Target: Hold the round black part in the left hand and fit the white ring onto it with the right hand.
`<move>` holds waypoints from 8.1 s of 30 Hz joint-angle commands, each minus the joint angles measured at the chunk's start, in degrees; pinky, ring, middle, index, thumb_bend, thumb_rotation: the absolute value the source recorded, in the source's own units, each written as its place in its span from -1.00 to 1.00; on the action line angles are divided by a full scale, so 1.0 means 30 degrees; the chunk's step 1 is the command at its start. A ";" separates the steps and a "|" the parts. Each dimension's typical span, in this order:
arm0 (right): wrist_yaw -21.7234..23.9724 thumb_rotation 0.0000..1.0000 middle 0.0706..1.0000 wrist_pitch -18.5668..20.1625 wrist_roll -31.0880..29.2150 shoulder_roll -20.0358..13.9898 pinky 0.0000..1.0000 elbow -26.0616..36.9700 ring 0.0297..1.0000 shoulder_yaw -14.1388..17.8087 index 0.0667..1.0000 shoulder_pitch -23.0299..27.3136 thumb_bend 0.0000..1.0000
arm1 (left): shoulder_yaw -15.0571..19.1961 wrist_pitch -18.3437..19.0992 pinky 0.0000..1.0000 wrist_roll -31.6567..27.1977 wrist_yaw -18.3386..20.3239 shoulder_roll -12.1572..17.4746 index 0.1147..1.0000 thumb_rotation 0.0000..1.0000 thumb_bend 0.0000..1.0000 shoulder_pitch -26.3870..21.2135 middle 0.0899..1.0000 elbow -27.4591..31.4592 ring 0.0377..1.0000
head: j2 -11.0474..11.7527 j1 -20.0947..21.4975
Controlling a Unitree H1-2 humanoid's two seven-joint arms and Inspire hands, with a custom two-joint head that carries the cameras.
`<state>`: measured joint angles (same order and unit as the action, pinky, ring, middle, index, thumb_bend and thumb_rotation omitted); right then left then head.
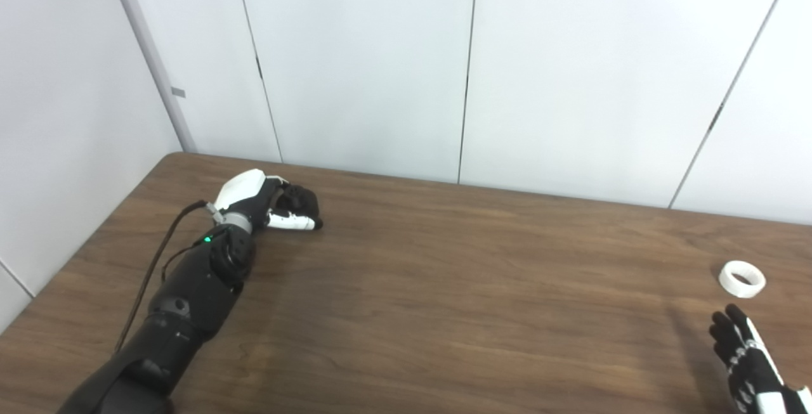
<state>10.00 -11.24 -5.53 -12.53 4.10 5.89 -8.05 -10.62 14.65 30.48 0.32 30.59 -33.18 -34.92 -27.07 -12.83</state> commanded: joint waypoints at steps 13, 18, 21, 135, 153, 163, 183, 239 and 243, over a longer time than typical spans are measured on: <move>-0.0105 1.00 0.94 0.0117 -0.0302 0.1285 1.00 -0.1858 0.94 -0.0697 0.96 -0.1287 0.21 | -0.0203 -0.0419 1.00 0.0435 -0.0378 0.0864 0.47 -0.12 0.87 -0.1010 0.82 0.0294 0.97 | -0.0150 -0.0052; -0.0072 1.00 0.94 -0.0008 -0.0214 0.1231 1.00 -0.1890 0.95 -0.0725 0.96 -0.1328 0.19 | -0.0143 -0.0422 1.00 0.0349 -0.0313 0.0908 0.47 -0.14 0.87 -0.0932 0.83 0.0424 0.98 | -0.0204 -0.0076; -0.0133 1.00 0.94 -0.0008 -0.0090 0.1227 1.00 -0.1829 0.95 -0.0728 0.96 -0.1405 0.20 | -0.0124 -0.0477 1.00 0.0333 -0.0328 0.0931 0.46 -0.18 0.86 -0.0922 0.82 0.0464 0.97 | -0.0273 -0.0076; -0.3257 0.74 0.87 0.4217 0.2610 0.1985 0.83 0.4781 0.89 -0.2445 0.86 -0.1822 0.16 | -0.2057 -0.3898 1.00 0.7071 0.3675 -0.4536 -0.16 -0.88 0.04 1.1877 0.60 1.8342 0.86 | -0.4449 0.5413; -0.4227 -0.44 0.67 0.7517 0.9841 -0.0096 0.72 0.7140 0.73 -0.0338 0.56 0.1802 0.35 | -0.1753 -0.4236 1.00 0.6476 0.3714 -0.4320 -0.16 -0.89 0.04 1.1489 0.59 1.8007 0.84 | -0.4915 0.7257; -0.3725 -0.58 0.73 0.8526 1.2789 -0.2451 0.75 0.5284 0.81 -0.0493 0.52 0.4503 0.44 | -0.1364 -0.4532 1.00 0.6134 0.3661 -0.3937 -0.15 -0.89 0.04 1.1660 0.59 1.7704 0.85 | -0.4827 0.8652; -0.2575 -0.59 0.83 0.9544 1.4572 -0.5096 1.00 -0.1763 0.95 -0.1827 0.43 0.9482 0.57 | -0.0910 -0.5242 1.00 0.5587 0.3699 -0.3423 -0.16 -0.88 0.04 1.1816 0.60 1.7384 0.85 | -0.4677 0.9937; -0.0012 -0.53 0.81 1.2686 1.6201 -0.6326 0.99 -0.7355 0.91 -0.4329 0.37 1.3867 0.62 | -0.0305 -0.6024 1.00 0.5157 0.3910 -0.2507 -0.16 -0.88 0.04 1.1650 0.59 1.7358 0.85 | -0.4773 1.0658; 0.0003 -0.53 0.81 1.2696 1.6316 -0.6341 0.98 -0.7389 0.91 -0.4430 0.36 1.3882 0.61 | -0.0300 -0.5907 1.00 0.5259 0.4033 -0.2486 -0.16 -0.88 0.04 1.1616 0.58 1.7382 0.85 | -0.4787 1.0669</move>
<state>11.06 26.72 42.24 -29.29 -19.24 -7.60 30.87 -11.94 -3.02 46.02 12.03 21.86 2.49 16.73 -41.40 19.16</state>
